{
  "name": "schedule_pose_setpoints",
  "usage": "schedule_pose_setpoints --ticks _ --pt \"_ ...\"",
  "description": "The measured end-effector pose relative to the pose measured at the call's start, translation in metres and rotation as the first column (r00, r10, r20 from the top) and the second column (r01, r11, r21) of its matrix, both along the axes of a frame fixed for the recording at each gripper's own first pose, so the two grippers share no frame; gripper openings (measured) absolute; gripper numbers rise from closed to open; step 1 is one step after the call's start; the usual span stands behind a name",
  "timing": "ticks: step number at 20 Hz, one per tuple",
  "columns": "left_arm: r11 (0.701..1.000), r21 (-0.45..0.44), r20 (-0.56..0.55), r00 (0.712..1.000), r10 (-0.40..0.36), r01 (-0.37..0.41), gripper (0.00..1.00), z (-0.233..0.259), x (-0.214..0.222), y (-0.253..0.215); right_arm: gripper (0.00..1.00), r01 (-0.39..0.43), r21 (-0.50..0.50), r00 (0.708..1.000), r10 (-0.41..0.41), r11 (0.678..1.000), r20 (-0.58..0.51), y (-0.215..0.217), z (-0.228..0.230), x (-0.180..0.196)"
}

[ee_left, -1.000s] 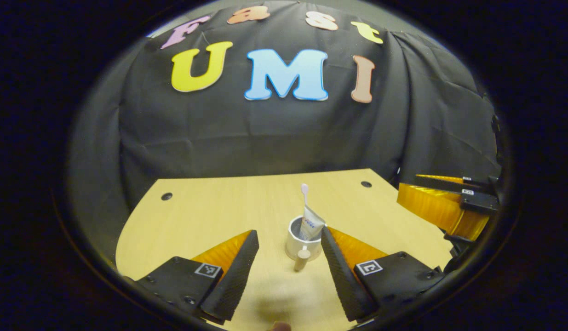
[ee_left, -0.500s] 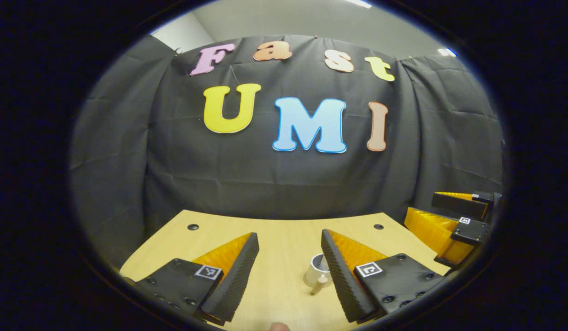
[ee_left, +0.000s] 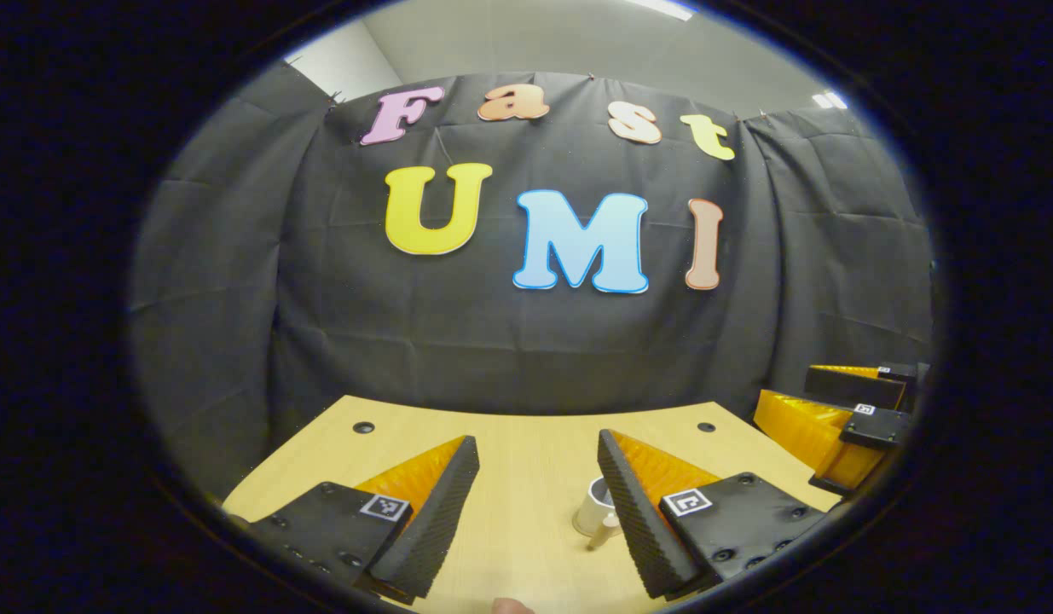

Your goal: Put the toothbrush and toothpaste on the desktop into the cup, then pick up the cup and place it on the coaster on the desktop.

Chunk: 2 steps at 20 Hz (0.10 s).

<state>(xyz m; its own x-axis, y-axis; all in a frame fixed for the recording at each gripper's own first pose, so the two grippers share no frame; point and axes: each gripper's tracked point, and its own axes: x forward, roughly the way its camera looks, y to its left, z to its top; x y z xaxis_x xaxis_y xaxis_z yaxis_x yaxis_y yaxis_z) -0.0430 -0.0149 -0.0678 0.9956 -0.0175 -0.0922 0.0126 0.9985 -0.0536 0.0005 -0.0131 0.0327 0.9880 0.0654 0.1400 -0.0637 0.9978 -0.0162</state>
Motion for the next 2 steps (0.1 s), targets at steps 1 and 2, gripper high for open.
schedule_pose_setpoints --ticks 1,2 --pt "1.000 0.001 0.000 1.000 0.002 -0.002 0.92 0.0017 -0.0012 0.0024 0.98 0.001 -0.002 1.000 -0.001 1.000 0.002 -0.0006 0.0004 -0.0004" --pt "1.000 0.001 0.003 1.000 0.003 -0.003 0.92 0.0026 -0.0008 0.0029 0.97 0.004 -0.004 1.000 -0.004 1.000 0.004 -0.0014 -0.0002 0.0003"
